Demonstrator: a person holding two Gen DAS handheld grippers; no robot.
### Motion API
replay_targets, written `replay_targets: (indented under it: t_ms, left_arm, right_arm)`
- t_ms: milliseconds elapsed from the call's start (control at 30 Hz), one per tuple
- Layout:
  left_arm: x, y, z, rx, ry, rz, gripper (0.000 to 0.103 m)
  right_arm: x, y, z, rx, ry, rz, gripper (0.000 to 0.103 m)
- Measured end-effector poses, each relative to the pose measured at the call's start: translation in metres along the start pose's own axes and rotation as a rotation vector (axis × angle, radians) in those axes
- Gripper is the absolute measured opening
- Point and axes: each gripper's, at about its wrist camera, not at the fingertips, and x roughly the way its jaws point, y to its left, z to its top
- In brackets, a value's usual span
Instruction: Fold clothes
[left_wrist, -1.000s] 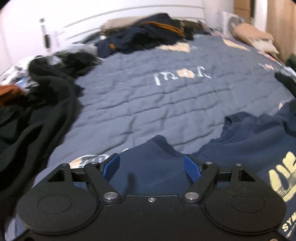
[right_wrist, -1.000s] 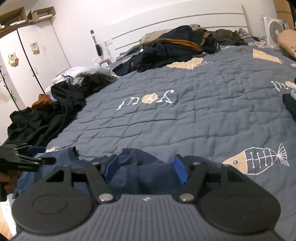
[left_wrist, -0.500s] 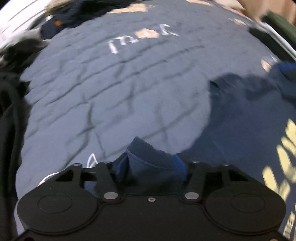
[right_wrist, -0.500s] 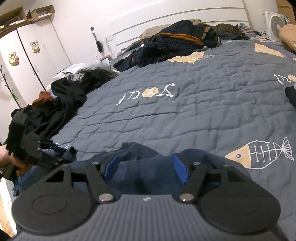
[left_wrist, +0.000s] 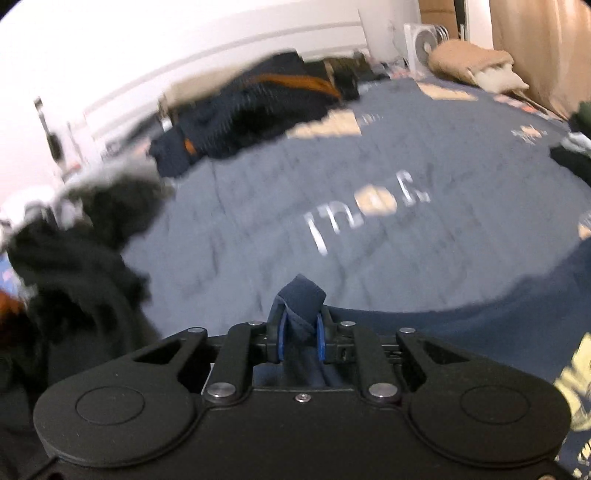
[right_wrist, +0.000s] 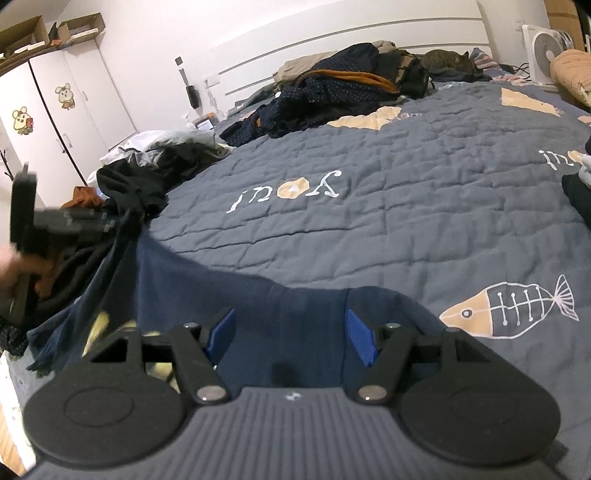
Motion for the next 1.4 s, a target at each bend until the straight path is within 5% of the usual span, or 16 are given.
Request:
replay_targets:
  t_ms: [133, 300, 400, 533, 700, 900, 1067, 1233, 1400]
  left_arm:
    - [0.016, -0.001, 0.037, 0.002, -0.064, 0.093, 0.007]
    - [0.05, 0.002, 0.06, -0.045, 0.007, 0.138, 0.008]
    - [0.055, -0.001, 0.054, -0.071, 0.079, 0.085, 0.014]
    - [0.029, -0.014, 0.044, -0.043, 0.049, 0.003, 0.057]
    - [0.01, -0.052, 0.048, 0.048, 0.05, -0.157, 0.059]
    - [0.031, -0.125, 0.063, 0.175, 0.089, -0.279, 0.064]
    - [0.069, -0.154, 0.076, 0.165, 0.107, -0.262, 0.064]
    - [0.11, -0.152, 0.056, 0.09, 0.284, -0.238, 0.064]
    - [0.09, -0.15, 0.021, 0.147, 0.328, -0.335, 0.064]
  right_arm:
    - [-0.002, -0.004, 0.002, 0.016, -0.024, -0.009, 0.066]
    - [-0.005, -0.015, 0.005, 0.052, -0.047, -0.01, 0.066]
    - [-0.007, -0.02, 0.006, 0.07, -0.051, -0.009, 0.066]
    - [-0.008, -0.027, 0.007, 0.094, -0.056, -0.007, 0.066]
    - [-0.011, -0.033, 0.01, 0.125, -0.068, -0.001, 0.066]
    - [-0.019, -0.039, 0.013, 0.146, -0.091, 0.012, 0.066]
    - [-0.022, -0.05, 0.014, 0.188, -0.102, 0.017, 0.066]
    - [-0.023, -0.056, 0.013, 0.19, -0.095, 0.021, 0.066]
    - [-0.025, -0.061, 0.012, 0.208, -0.097, 0.035, 0.066]
